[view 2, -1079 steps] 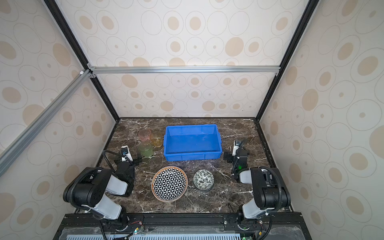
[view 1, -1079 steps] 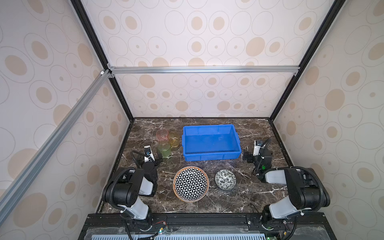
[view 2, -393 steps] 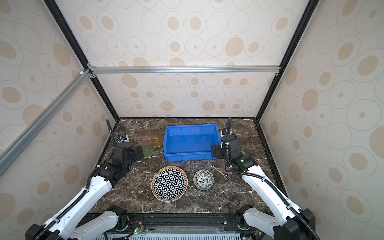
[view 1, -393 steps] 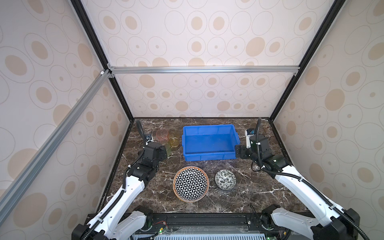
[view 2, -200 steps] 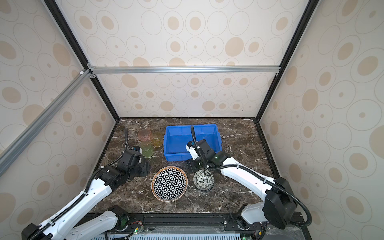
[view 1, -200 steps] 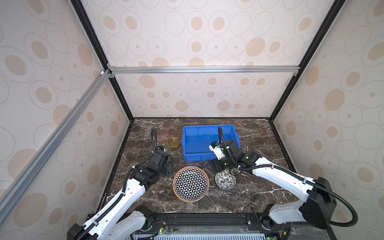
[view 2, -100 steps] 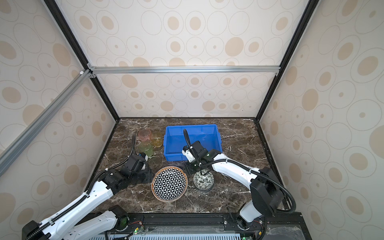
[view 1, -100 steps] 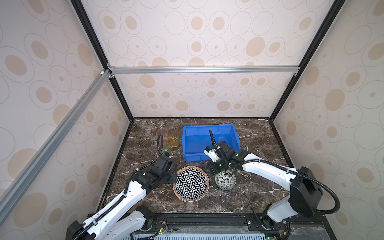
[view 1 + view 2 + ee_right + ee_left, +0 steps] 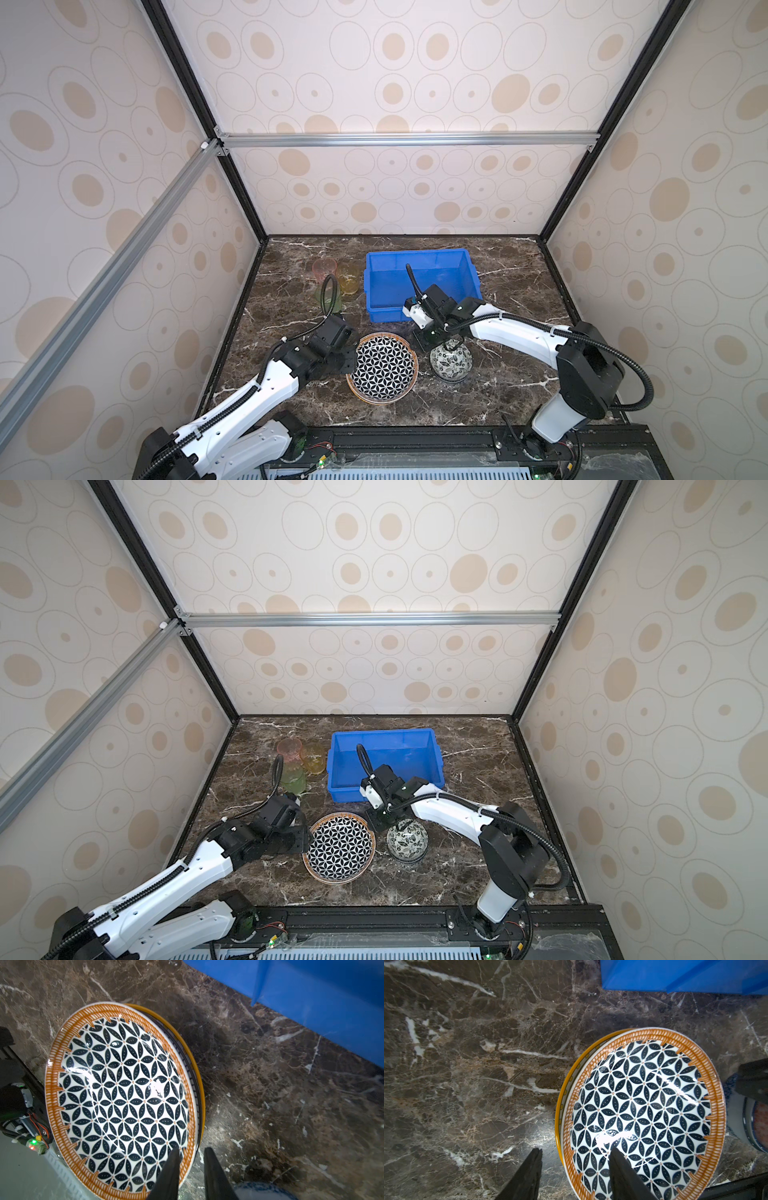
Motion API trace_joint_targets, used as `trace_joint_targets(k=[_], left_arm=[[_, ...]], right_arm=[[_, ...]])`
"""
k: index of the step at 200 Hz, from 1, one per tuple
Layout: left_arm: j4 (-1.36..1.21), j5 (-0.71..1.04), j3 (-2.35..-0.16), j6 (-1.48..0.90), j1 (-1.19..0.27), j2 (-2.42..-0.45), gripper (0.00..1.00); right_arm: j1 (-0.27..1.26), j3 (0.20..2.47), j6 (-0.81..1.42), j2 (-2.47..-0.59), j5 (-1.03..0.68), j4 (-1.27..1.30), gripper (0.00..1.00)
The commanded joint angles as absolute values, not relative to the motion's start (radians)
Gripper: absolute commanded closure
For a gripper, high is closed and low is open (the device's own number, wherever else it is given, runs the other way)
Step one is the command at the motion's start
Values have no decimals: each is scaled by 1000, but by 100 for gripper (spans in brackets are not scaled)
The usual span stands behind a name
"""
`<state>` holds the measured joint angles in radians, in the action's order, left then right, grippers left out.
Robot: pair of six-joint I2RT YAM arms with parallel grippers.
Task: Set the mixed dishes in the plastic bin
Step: 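Grip the rim of the orange-rimmed patterned plate with the left gripper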
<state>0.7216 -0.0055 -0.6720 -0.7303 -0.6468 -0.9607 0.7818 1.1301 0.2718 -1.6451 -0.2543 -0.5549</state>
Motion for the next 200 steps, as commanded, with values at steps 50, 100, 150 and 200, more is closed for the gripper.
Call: trace_joint_targets(k=[50,100,150,200], left_arm=[[719,-14,-652,-795,-670,-973,46],[716,-18,-653,-810,-684,-994,46],[714,-25,-646,-832,-698,-1009,48],[700,-28,-641,-843,-705,-1031,51]], right_arm=[[802,1146,259,-1678,-230,-592,84],[808,1143,258,-1692,-240,-588,87],[815,1133,262,-1703,-253,-572,90],[816,1133,262,-1715,-272,-568,90]])
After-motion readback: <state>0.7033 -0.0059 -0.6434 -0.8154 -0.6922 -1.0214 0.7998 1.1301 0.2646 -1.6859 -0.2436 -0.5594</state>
